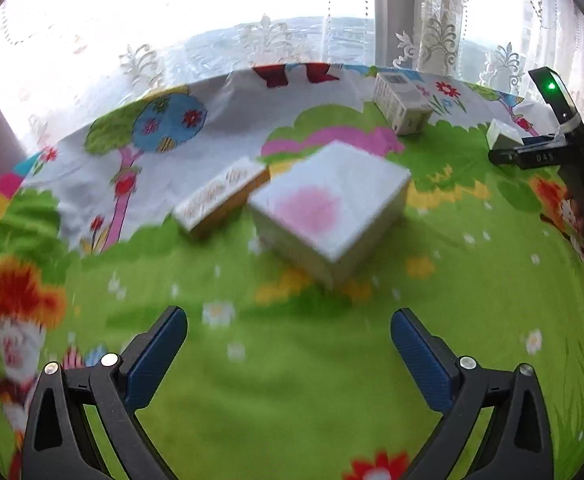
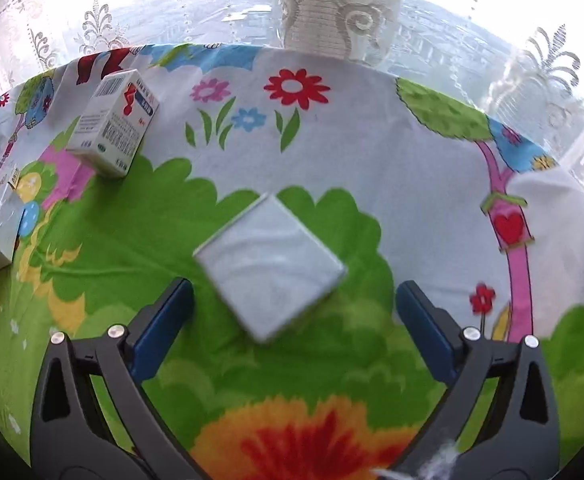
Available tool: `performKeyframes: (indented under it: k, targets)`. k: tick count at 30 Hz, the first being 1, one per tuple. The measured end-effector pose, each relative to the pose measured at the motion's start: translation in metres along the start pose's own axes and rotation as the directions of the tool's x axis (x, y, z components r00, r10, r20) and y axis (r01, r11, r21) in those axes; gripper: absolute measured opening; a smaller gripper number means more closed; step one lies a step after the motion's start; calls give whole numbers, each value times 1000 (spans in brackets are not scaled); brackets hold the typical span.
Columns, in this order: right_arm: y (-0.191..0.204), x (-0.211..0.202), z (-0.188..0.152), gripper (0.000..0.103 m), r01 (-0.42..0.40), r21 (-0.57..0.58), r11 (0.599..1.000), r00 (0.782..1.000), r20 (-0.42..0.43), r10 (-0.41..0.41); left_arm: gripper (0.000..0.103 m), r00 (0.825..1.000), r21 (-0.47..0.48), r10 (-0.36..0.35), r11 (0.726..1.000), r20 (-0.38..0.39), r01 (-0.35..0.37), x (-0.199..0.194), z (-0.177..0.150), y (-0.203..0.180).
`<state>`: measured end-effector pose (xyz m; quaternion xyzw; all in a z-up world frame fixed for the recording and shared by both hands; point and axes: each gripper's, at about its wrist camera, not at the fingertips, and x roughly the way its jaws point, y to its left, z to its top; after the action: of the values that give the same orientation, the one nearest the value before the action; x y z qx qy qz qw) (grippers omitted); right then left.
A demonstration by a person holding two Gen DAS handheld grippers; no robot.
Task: Organize rigid objects
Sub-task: 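Grasp the white square pack with the right tool while the left tool grasps the pink-printed white box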
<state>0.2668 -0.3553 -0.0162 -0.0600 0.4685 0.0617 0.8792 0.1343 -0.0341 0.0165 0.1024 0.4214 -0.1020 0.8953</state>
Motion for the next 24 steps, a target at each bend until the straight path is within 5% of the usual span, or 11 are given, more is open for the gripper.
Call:
performKeyframes:
  k: [6, 7, 8, 9, 10, 16, 24]
  targets:
    - [-14, 11, 5, 103, -53, 23, 998, 999, 6, 53, 102, 999, 149, -41, 988, 26, 37, 32, 44, -10]
    - [-14, 9, 4, 97, -52, 17, 998, 999, 11, 52, 99, 998, 159, -55, 986, 22, 50, 37, 47, -14]
    - [-13, 6, 3, 82, -61, 11, 998, 998, 23, 60, 82, 995, 144, -95, 985, 11, 92, 39, 48, -16]
    - [-9, -2, -2, 71, -64, 7, 998, 997, 41, 64, 77, 993, 115, -118, 986, 4, 117, 39, 46, -17]
    - [-9, -6, -3, 61, -56, 8, 998, 997, 58, 55, 76, 992, 91, -124, 988, 22, 122, 33, 41, -21]
    - [2, -20, -19, 61, -53, 26, 998, 997, 55, 51, 74, 994, -20, -96, 995, 60, 98, -18, -12, -31]
    - [68, -71, -82, 61, -68, 35, 997, 997, 34, 67, 74, 1000, -113, 12, 994, 17, -10, -85, -101, -17]
